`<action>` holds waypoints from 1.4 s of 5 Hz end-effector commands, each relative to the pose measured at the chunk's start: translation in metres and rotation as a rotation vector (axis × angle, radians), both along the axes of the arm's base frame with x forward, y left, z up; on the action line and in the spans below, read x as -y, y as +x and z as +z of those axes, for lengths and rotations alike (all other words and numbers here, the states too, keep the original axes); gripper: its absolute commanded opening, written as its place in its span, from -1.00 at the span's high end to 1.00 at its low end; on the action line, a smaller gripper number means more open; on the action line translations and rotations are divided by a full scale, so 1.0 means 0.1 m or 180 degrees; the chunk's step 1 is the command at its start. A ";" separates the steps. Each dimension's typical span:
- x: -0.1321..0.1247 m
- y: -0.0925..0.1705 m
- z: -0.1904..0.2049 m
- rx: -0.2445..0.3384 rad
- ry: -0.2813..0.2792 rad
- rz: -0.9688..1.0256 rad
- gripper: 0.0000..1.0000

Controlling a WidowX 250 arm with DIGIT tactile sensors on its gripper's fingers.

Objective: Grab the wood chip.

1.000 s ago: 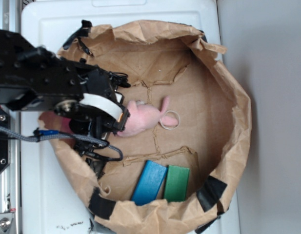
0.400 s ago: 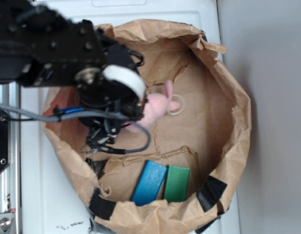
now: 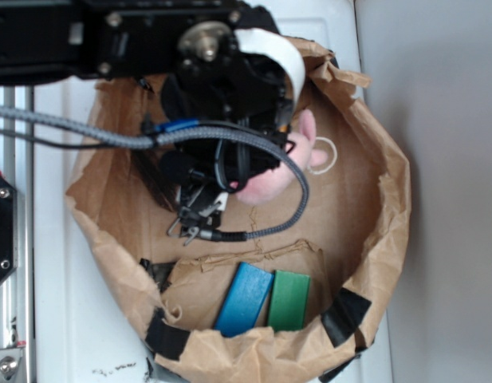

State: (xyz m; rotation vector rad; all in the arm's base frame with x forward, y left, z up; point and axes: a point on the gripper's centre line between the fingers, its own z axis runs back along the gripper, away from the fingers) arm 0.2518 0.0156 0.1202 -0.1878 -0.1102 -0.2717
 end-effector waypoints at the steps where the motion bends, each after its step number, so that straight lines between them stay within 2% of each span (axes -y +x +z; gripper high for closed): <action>1: 0.00 0.24 0.10 0.0216 -0.0008 0.0037 -1.00; 2: -0.09 0.22 -0.01 0.0285 0.0071 -0.0069 -1.00; 3: -0.18 0.19 -0.18 0.0301 0.0338 -0.0188 -1.00; 4: -0.31 0.08 -0.25 -0.0065 0.0765 -0.0438 -1.00; 5: -0.40 -0.09 -0.26 -0.0140 0.0852 -0.0654 -1.00; 7: -0.51 -0.27 -0.55 -0.0032 0.1019 -0.0895 -1.00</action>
